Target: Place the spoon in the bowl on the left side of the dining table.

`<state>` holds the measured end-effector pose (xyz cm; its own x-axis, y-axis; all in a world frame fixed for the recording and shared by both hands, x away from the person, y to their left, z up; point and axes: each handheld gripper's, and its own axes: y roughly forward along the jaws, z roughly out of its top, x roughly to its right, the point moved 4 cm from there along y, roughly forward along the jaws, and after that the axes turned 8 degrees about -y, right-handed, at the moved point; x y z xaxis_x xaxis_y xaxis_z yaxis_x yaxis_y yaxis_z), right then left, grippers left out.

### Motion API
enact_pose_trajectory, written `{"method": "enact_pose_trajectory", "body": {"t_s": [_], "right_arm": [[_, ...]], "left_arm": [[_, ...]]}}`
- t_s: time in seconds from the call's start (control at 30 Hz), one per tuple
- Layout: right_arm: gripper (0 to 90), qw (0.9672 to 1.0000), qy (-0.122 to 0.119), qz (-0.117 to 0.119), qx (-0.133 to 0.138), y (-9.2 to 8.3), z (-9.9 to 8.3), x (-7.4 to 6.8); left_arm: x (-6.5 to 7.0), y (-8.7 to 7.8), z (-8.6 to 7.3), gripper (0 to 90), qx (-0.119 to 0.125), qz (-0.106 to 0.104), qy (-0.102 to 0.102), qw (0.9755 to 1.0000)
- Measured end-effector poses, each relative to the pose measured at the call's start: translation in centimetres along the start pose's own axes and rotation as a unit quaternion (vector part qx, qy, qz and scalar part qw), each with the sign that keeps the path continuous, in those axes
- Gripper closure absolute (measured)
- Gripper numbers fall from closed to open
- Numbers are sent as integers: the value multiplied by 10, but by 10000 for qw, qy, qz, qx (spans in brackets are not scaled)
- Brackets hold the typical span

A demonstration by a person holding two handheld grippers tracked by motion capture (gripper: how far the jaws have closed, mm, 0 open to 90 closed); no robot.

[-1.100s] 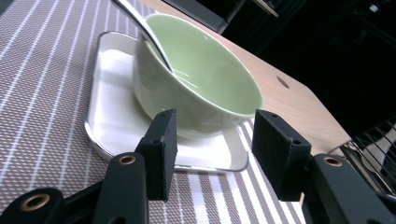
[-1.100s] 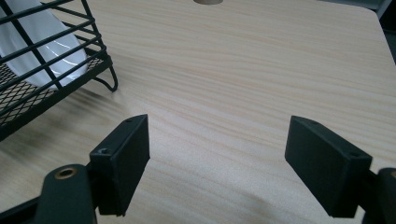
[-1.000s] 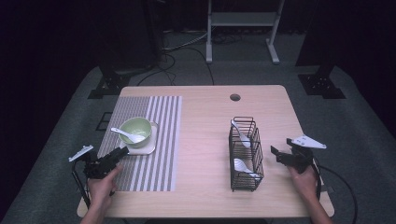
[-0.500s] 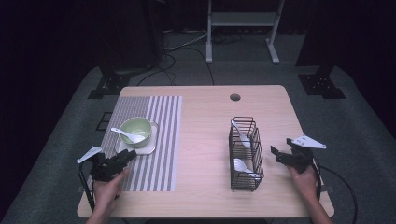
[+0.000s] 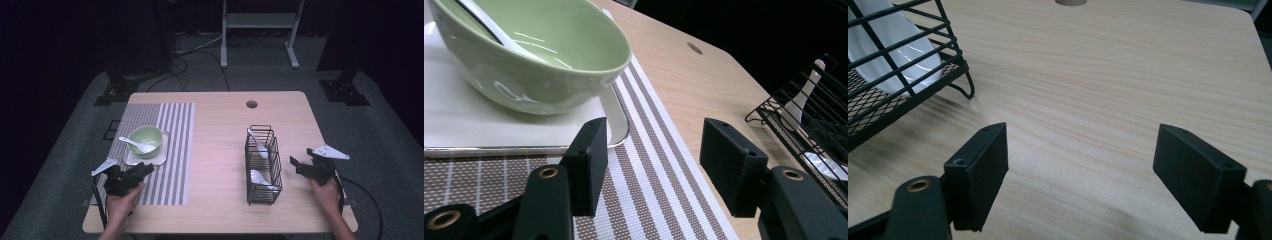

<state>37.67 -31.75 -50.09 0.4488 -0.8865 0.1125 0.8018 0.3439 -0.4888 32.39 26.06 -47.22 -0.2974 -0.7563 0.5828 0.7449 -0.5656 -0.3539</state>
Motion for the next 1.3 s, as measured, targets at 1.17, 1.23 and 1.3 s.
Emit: {"method": "enact_pose_trajectory", "body": {"t_s": [1.17,1.23,1.3], "right_arm": [[209,10000,16,22,22,0,0,0],[209,10000,19,25,24,-1,0,0],[208,10000,20,26,22,-1,0,0]], "left_arm": [[51,29,-13,279,-377,-294,627,9969],[54,31,-13,269,-403,-309,648,9966],[57,34,-14,259,-411,-328,663,9964]]}}
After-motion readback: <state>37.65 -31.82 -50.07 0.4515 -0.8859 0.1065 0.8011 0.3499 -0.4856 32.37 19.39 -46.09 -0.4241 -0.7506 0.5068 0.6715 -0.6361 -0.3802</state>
